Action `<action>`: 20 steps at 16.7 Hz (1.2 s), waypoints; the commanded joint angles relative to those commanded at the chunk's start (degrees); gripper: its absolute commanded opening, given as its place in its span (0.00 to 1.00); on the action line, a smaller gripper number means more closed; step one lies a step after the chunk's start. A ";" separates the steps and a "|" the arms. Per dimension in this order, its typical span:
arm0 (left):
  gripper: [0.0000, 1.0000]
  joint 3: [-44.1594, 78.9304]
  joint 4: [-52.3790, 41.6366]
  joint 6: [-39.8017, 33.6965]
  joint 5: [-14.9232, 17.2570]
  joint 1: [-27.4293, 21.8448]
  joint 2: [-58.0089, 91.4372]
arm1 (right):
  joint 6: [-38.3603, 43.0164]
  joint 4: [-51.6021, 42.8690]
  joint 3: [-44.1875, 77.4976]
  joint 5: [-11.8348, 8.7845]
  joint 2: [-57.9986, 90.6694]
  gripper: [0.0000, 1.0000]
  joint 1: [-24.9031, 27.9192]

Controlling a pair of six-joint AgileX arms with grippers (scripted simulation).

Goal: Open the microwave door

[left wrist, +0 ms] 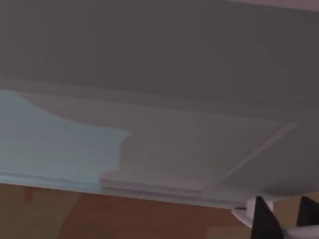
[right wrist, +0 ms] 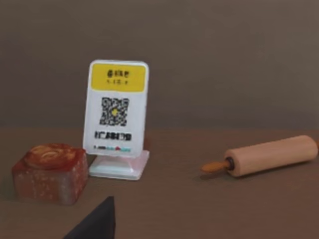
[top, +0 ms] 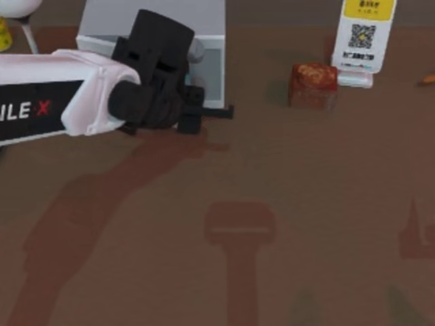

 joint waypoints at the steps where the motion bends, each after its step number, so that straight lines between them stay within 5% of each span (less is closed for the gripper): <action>1: 0.00 0.00 0.00 0.00 0.00 0.00 0.00 | 0.00 0.00 0.00 0.00 0.00 1.00 0.00; 10: 0.00 -3.19 1.35 3.85 3.21 1.14 -2.44 | 0.00 0.00 0.00 0.00 0.00 1.00 0.00; 20: 0.00 -3.23 1.34 3.89 3.23 1.16 -2.44 | 0.00 0.00 0.00 0.00 0.00 1.00 0.00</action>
